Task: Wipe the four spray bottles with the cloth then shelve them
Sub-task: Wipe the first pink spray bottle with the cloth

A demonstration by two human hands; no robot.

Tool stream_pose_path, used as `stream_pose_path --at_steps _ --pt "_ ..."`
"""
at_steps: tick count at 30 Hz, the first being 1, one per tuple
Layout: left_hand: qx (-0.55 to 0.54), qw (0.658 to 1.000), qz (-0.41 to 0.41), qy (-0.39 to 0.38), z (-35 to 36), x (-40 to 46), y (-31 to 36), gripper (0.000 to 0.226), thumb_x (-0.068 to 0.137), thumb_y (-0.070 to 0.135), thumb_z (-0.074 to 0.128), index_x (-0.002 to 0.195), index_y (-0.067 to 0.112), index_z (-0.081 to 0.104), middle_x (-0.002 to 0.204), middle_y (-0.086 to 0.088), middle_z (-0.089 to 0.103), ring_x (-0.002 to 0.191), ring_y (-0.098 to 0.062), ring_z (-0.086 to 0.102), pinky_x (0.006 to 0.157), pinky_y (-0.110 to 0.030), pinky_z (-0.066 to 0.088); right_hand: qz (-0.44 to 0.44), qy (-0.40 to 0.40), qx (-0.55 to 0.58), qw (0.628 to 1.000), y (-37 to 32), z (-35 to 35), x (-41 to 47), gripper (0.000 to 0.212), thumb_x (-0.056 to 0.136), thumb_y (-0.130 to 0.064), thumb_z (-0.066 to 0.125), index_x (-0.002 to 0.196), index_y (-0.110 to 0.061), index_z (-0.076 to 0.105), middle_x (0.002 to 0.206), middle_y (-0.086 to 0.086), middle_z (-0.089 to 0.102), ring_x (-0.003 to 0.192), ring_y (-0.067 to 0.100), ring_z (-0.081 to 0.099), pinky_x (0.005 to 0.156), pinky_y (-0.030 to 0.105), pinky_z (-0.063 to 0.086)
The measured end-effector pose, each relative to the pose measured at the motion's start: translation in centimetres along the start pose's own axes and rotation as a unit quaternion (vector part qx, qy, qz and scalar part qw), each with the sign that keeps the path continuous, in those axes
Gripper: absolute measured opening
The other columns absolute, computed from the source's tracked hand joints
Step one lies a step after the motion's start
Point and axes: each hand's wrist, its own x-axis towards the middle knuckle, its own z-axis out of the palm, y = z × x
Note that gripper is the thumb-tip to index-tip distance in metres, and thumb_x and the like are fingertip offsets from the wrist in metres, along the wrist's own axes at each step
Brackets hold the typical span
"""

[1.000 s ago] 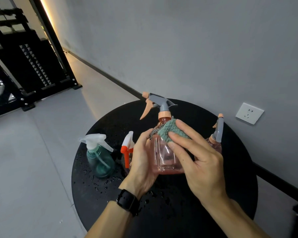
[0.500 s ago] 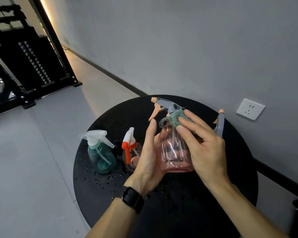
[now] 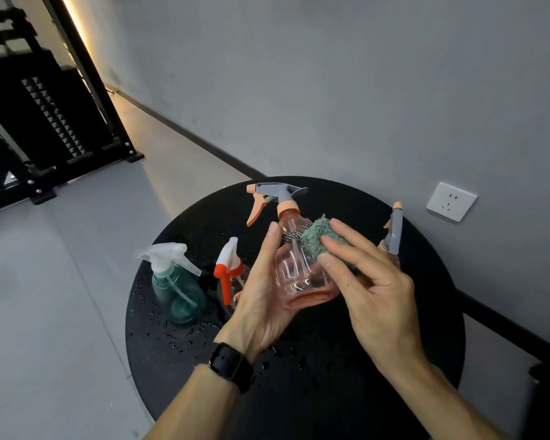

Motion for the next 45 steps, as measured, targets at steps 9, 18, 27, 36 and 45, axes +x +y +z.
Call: stream_pose_path --at_steps 9,18,27,36,45 --pt "0.113 0.993 -0.001 -0.045 0.8 -0.5 -0.6 0.054 0.090 0.057 0.054 0.132 0.024 0.062 0.130 -0.011 0.066 0.118 -0.035 0.065 0.094 -0.061 0.053 0.027 0.046 0.033 0.998 0.8 -0.5 1.1 0.030 0.086 -0.007 0.068 0.114 -0.016 0.068 0.128 -0.013 0.061 0.117 -0.005 0.057 0.090 0.009 0.047" --pt "0.114 0.993 0.009 -0.038 0.5 -0.1 -0.2 0.048 0.083 0.031 0.071 0.129 0.024 0.062 0.127 -0.010 0.068 0.115 -0.035 0.066 0.093 -0.062 0.053 0.068 0.044 0.053 0.995 1.2 -0.5 1.6 0.028 0.085 -0.017 0.069 0.111 -0.025 0.070 0.127 -0.014 0.063 0.120 -0.001 0.057 0.099 0.032 0.050" --pt "0.058 0.998 0.025 -0.026 0.0 -0.2 0.2 0.040 0.084 0.044 0.064 0.115 0.019 0.073 0.116 -0.013 0.072 0.106 -0.031 0.069 0.094 -0.056 0.054 0.071 0.017 0.085 0.994 0.9 -0.1 0.7 0.029 0.086 -0.010 0.067 0.112 -0.023 0.070 0.128 -0.013 0.062 0.119 -0.003 0.057 0.088 0.012 0.050" --pt "0.125 0.992 -0.008 -0.004 -0.3 -0.1 -0.2 0.058 0.082 0.043 0.071 0.128 0.009 0.061 0.127 -0.019 0.064 0.114 -0.038 0.064 0.095 -0.064 0.051 0.049 0.039 0.069 0.996 1.1 -0.6 1.6 0.027 0.084 -0.017 0.068 0.110 -0.023 0.070 0.126 -0.013 0.064 0.118 -0.001 0.058 0.092 0.020 0.051" --pt "0.142 0.989 -0.038 -0.011 0.2 -0.3 -0.6 0.054 0.084 0.046 0.068 0.129 0.017 0.061 0.131 -0.015 0.063 0.117 -0.040 0.064 0.097 -0.067 0.048 0.045 0.044 0.050 0.997 1.1 -0.1 1.7 0.028 0.085 -0.013 0.069 0.108 -0.029 0.069 0.126 -0.015 0.063 0.119 -0.002 0.057 0.098 0.019 0.047"
